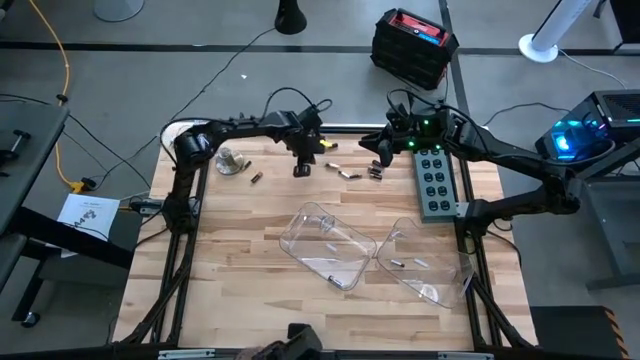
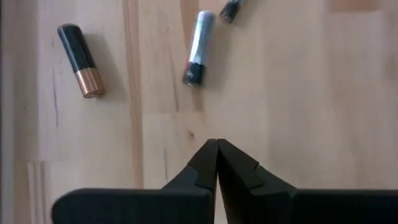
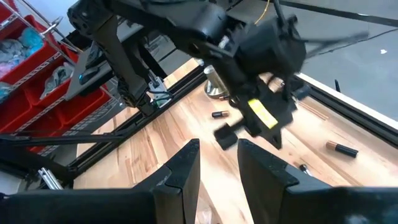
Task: Sort batteries
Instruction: Put the silver battery into the left transparent bin
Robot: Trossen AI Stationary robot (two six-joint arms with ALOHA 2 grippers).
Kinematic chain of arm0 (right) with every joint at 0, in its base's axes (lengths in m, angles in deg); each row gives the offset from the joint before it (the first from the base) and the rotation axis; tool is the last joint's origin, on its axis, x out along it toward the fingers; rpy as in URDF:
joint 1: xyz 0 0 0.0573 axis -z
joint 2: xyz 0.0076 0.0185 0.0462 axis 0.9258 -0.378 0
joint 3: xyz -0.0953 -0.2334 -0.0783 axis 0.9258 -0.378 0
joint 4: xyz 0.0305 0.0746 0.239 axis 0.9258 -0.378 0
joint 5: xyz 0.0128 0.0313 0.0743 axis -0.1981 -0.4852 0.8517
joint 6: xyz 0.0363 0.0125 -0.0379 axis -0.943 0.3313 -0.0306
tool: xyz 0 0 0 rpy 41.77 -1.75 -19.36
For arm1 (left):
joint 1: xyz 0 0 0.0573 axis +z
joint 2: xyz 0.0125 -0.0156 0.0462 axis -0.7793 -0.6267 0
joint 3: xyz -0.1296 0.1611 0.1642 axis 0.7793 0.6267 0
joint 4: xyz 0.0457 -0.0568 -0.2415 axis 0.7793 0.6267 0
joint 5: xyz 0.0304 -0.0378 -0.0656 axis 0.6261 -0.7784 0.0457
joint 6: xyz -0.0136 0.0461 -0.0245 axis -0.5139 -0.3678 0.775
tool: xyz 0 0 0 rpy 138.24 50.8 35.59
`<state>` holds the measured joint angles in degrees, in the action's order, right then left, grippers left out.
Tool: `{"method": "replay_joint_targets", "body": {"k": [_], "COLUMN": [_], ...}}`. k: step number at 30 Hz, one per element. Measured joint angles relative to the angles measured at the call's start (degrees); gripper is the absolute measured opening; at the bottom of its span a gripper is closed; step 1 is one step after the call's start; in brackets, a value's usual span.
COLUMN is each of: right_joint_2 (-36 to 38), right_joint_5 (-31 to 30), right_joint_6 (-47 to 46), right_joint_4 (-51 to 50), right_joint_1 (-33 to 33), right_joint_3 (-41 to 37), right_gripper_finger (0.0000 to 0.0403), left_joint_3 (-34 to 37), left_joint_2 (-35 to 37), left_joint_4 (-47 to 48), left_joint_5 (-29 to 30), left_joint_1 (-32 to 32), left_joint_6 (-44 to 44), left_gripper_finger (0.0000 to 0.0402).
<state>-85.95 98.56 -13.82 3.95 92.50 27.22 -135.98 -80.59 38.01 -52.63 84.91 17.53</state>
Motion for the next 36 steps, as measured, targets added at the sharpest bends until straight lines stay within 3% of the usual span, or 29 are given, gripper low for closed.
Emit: {"method": "replay_joint_targets", "body": {"k": [5,10,19,25,28,36], "right_joint_2": [0.0,0.0,0.0,0.0,0.0,0.0], "right_joint_5": [0.4,0.5,1.5,1.6,1.5,1.3], "right_joint_6": [1.5,2.0,0.2,-0.5,-0.5,-0.5], "right_joint_4": [-0.1,0.0,0.0,0.0,0.0,0.0], "right_joint_1": [0.0,0.0,0.0,0.0,0.0,0.0], "right_joint_3": [0.0,0.0,0.0,0.0,0.0,0.0], "right_gripper_finger": [0.0100,0.0100,0.0100,0.0100,0.0100,0.0100], "left_joint_3": [-0.2,-0.3,-0.2,-0.2,-0.1,-0.2], "left_joint_2": [5.0,6.4,1.4,-2.6,-3.6,-4.2], "left_joint_4": [2.6,-5.1,-13.3,-11.5,-10.0,-15.7], "left_joint_5": [-3.8,-3.9,1.1,-2.7,1.6,3.9], "left_joint_1": [1.0,-0.4,-4.9,-3.5,-3.5,-5.2], "left_joint_6": [0.9,3.6,7.3,12.7,11.0,3.1], "left_gripper_finger": [0.0000,0.0018,0.0120,0.0170,0.0176,0.0177]}}
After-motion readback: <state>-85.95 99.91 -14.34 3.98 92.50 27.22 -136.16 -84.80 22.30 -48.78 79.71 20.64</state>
